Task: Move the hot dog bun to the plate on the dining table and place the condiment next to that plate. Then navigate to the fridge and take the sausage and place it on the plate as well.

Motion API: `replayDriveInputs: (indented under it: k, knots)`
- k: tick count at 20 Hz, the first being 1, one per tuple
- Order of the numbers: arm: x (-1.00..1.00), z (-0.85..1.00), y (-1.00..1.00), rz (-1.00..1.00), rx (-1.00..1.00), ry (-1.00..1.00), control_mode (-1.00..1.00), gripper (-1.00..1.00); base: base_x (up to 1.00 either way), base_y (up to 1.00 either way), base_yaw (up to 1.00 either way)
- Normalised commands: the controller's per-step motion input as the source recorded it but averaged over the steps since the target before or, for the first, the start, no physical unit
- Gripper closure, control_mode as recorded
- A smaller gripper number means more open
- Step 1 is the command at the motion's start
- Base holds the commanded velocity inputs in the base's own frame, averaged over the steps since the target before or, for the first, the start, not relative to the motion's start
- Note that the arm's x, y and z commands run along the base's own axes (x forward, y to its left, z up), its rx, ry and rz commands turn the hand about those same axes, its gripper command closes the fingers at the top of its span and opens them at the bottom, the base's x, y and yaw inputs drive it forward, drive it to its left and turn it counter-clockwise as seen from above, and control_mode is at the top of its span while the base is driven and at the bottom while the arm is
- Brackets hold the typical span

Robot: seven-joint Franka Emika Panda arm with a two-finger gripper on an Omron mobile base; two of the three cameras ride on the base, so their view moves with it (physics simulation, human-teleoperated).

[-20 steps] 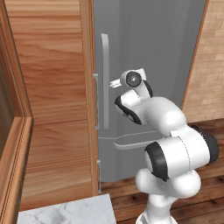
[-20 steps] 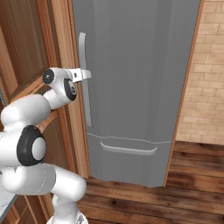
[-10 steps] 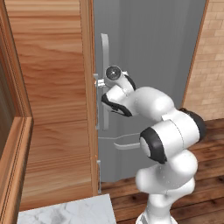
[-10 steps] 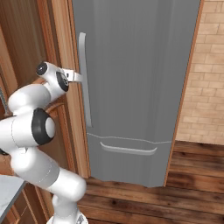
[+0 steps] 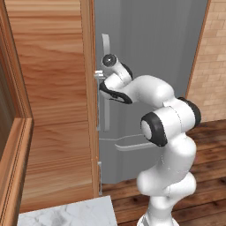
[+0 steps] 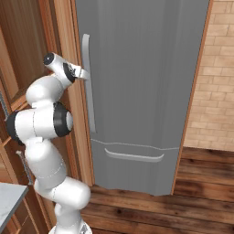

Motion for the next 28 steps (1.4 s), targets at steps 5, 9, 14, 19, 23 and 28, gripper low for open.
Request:
replayDriveInputs:
  k: [5, 9, 14, 19, 23, 28]
  knots:
    - [0.63, -0.22, 0.00, -0.14, 0.00, -0.02, -1.00, -1.00, 0.00, 0.00, 0.00]
    - [0.72, -0.24, 0.00, -0.06, 0.01, -0.03, -1.00, -1.00, 0.00, 0.00, 0.00]
    - [0.73, -0.15, -0.03, -0.04, 0.02, 0.00, -1.00, -1.00, 0.00, 0.00, 0.00]
    - [0.74, -0.01, -0.10, -0.03, 0.03, 0.00, -1.00, -1.00, 0.00, 0.00, 0.00]
    - [0.71, 0.00, -0.17, -0.02, 0.04, 0.00, -1.00, -1.00, 0.00, 0.00, 0.00]
    - [0.14, -0.10, -0.42, -0.02, 0.00, 0.00, -1.00, 1.00, 0.00, 0.00, 0.00]
